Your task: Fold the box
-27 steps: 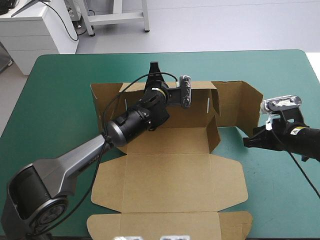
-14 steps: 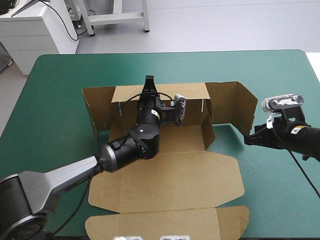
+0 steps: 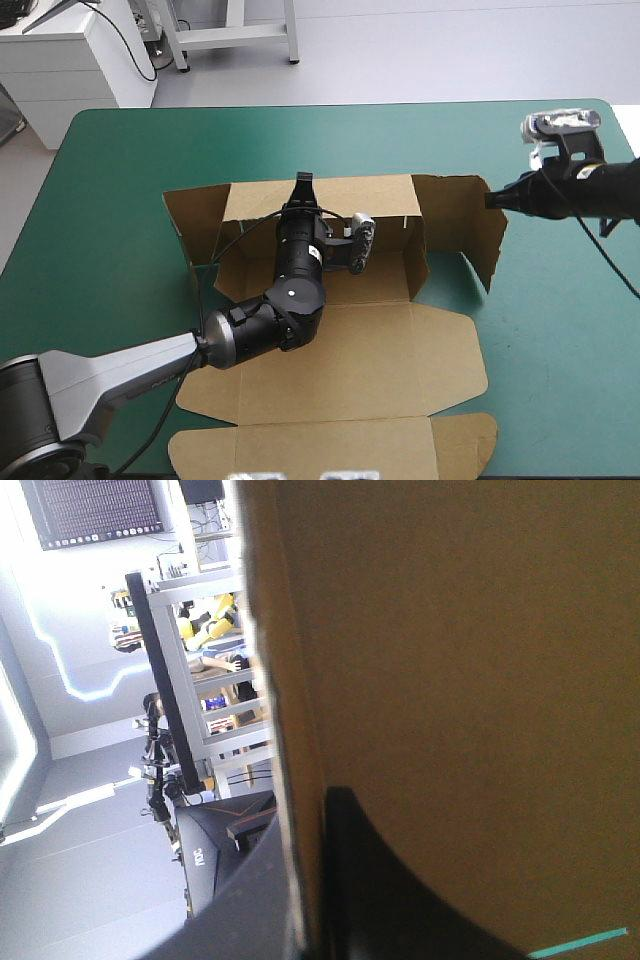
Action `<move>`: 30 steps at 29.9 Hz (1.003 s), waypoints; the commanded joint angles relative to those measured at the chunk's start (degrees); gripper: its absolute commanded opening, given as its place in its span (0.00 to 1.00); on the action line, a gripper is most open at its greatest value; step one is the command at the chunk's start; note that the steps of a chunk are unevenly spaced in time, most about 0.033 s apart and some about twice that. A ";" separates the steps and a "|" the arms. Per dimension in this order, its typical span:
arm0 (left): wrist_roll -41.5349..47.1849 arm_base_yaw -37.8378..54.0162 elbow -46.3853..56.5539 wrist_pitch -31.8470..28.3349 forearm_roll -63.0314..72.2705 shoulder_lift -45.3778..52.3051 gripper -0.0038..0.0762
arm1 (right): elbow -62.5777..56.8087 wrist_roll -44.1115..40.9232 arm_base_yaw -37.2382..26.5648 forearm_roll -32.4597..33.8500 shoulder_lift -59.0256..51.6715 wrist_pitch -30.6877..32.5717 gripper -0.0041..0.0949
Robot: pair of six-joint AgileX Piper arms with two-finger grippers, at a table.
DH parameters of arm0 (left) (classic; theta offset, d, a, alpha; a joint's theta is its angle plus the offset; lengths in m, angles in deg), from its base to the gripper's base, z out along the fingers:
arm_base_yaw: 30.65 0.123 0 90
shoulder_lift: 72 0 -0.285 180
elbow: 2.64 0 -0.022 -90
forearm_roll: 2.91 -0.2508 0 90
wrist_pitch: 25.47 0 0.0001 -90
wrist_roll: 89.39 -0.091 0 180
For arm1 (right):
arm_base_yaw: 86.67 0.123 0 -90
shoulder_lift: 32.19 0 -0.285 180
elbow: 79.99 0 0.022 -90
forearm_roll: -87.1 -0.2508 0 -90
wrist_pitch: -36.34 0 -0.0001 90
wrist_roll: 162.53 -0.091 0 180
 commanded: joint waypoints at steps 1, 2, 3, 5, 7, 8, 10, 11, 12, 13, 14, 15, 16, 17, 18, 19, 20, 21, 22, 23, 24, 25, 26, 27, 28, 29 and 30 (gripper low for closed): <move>0.06 -0.44 -0.99 1.56 -4.30 2.33 0.04 | 9.24 -1.69 -0.49 -1.23 4.50 -0.19 0.04; 0.06 -0.44 -0.99 1.68 -4.57 2.33 0.04 | 11.66 -2.24 -0.49 -1.23 6.37 0.63 0.04; 0.06 -0.44 -0.99 1.68 -4.70 2.33 0.04 | 14.06 -2.48 -0.49 -1.23 7.87 1.23 0.04; 0.06 -0.44 -0.99 1.85 -4.70 2.33 0.04 | 18.18 -3.29 -0.26 -1.79 11.42 2.80 0.04; 0.06 -0.44 -0.99 1.84 -4.70 2.33 0.04 | 22.53 -3.65 0.16 -2.85 15.55 4.71 0.04; 0.06 -0.44 -0.99 1.84 -4.70 2.33 0.04 | 24.62 -3.96 0.57 -2.84 17.59 5.69 0.04; 0.06 -0.44 -0.99 1.71 -4.70 2.33 0.04 | 28.01 -4.22 1.33 -2.59 21.05 6.97 0.04; 0.06 -0.44 -0.99 1.58 -4.83 2.33 0.04 | 29.69 -4.22 1.79 -2.59 22.78 7.36 0.04; 0.06 -0.44 -0.99 1.58 -5.07 2.33 0.04 | 31.24 -4.33 2.08 -2.56 24.39 7.51 0.04; 0.06 -0.44 -0.99 1.58 -5.17 2.33 0.04 | 32.37 -4.63 2.45 -2.43 25.84 7.60 0.04; 0.06 -0.44 -0.99 1.58 -5.31 2.33 0.04 | 33.63 -5.00 2.57 -2.44 27.14 7.74 0.04; 0.06 -0.44 -0.99 1.58 -5.31 2.33 0.04 | 34.83 -5.30 2.57 -2.44 28.29 7.86 0.04; 0.06 -0.44 -0.99 1.58 -5.43 2.33 0.04 | 35.43 -5.68 2.70 -2.44 29.11 8.24 0.04; 0.06 -0.44 -0.99 1.71 -5.43 2.33 0.04 | 35.81 -6.21 2.70 -2.44 29.93 8.70 0.04; 0.06 -0.44 -0.99 1.71 -5.46 2.33 0.04 | 35.84 -6.23 2.70 -2.32 30.49 9.25 0.04; 0.06 -0.44 -0.99 1.71 -5.46 2.33 0.04 | 35.84 -6.23 2.78 -2.21 30.97 9.89 0.04; 0.06 -0.44 -0.99 1.71 -5.46 2.33 0.04 | 35.84 -6.23 2.78 -2.20 31.44 11.08 0.04; 0.06 -0.44 -0.99 1.59 -5.57 2.21 0.04 | 35.68 -6.23 2.78 -1.98 31.84 11.93 0.04; 0.06 -0.44 -0.99 1.59 -5.74 2.21 0.04 | 35.32 -6.23 2.78 -1.69 31.97 11.93 0.04; 0.06 -0.44 -0.99 1.59 -5.70 2.21 0.04 | 34.77 -6.23 2.92 -1.58 31.97 11.93 0.04; 0.06 -0.44 -0.99 1.59 -5.70 2.21 0.04 | 34.35 -6.23 3.01 -1.46 31.97 11.93 0.04; 0.06 -0.44 -0.99 1.59 -5.70 2.21 0.04 | 33.71 -5.94 3.01 -1.46 31.97 11.93 0.04; 0.06 -0.44 -0.99 1.59 -5.80 2.21 0.04 | 33.12 -5.67 3.29 -1.46 31.97 11.93 0.04; 0.06 -0.44 -0.99 1.59 -5.80 2.21 0.04 | 32.34 -5.67 3.48 -1.46 31.85 11.93 0.04; 0.06 -0.44 -0.99 1.59 -5.80 2.21 0.04 | 31.54 -5.15 3.83 -1.32 31.60 11.93 0.04; 0.06 -0.44 -0.99 1.70 -5.80 2.21 0.04 | 30.32 -4.75 4.10 -1.33 31.21 11.93 0.04; 0.06 -0.44 -0.99 1.70 -5.80 2.21 0.04 | 28.90 -4.19 4.28 -1.58 30.60 11.93 0.04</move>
